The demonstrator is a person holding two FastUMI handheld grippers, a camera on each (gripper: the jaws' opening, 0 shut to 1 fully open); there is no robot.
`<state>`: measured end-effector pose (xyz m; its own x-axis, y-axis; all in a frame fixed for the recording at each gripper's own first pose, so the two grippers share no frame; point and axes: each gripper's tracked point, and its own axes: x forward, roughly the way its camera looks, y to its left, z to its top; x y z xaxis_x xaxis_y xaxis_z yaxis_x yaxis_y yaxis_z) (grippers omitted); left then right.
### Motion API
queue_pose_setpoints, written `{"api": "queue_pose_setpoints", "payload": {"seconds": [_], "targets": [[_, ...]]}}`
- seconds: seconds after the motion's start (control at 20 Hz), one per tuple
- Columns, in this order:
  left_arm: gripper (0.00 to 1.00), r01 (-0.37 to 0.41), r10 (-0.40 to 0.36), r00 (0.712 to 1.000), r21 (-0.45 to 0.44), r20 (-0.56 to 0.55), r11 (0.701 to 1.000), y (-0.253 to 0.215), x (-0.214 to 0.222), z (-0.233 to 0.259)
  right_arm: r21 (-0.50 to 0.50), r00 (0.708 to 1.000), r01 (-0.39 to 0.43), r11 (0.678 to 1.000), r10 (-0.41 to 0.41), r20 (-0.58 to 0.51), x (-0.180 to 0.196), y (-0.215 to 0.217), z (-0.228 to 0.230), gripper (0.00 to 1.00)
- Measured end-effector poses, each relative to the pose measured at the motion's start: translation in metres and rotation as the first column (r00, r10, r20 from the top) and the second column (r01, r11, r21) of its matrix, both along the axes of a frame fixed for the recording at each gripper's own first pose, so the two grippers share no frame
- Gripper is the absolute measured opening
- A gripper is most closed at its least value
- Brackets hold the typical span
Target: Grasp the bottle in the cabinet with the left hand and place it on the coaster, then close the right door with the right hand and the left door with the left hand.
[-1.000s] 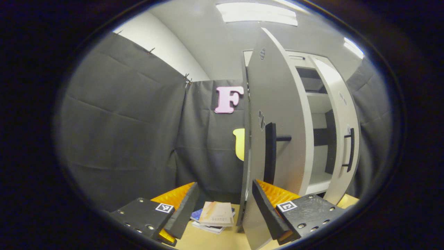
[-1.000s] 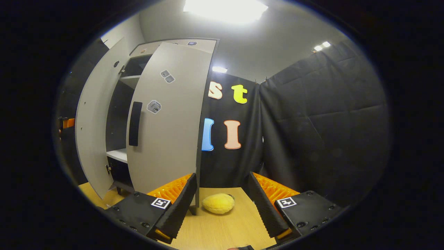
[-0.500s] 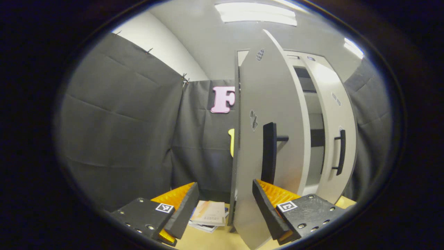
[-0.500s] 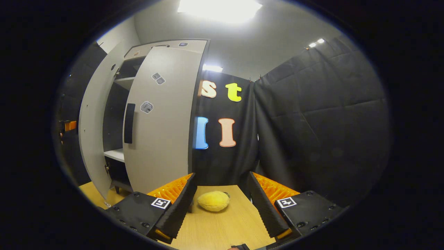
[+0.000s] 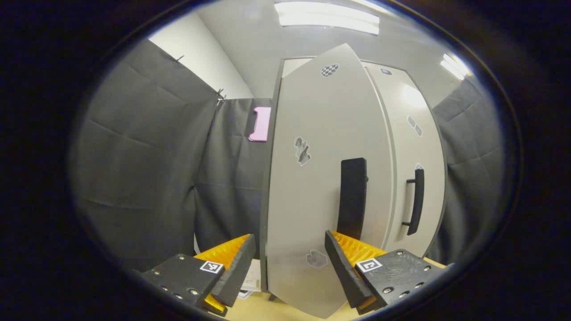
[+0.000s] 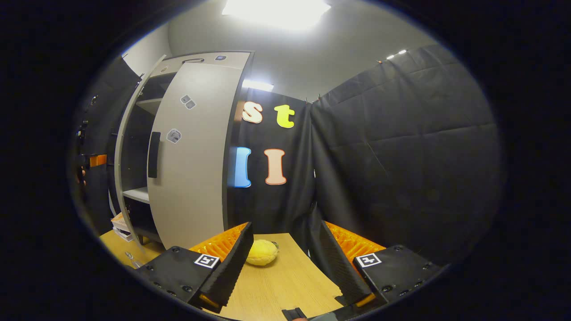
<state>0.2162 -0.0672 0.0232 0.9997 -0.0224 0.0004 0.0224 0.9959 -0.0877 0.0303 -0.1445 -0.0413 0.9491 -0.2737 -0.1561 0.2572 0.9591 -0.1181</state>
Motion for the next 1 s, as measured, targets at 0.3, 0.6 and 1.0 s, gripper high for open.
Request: {"api": "queue_pose_setpoints", "payload": {"seconds": [0.3,0.6,1.0], "targets": [[0.99,-0.008,0.009,1.0,0.053,0.0,0.999,-0.016,0.011,-0.002,0.03,1.0,0.007,1.0,-0.006,-0.02,-0.006,-0.003,-0.012,0.95],[0.99,-0.054,0.053,0.998,0.081,0.024,0.995,0.02,-0.028,0.013,0.06,0.994,-0.109,0.992,0.11,-0.016,0.016,0.017,-0.015,0.95],[0.92,-0.076,0.076,0.997,0.127,0.01,0.989,0.07,-0.11,0.014,0.095,0.97,-0.243,0.965,0.242,0.018,0.021,0.069,-0.002,0.92]]}}
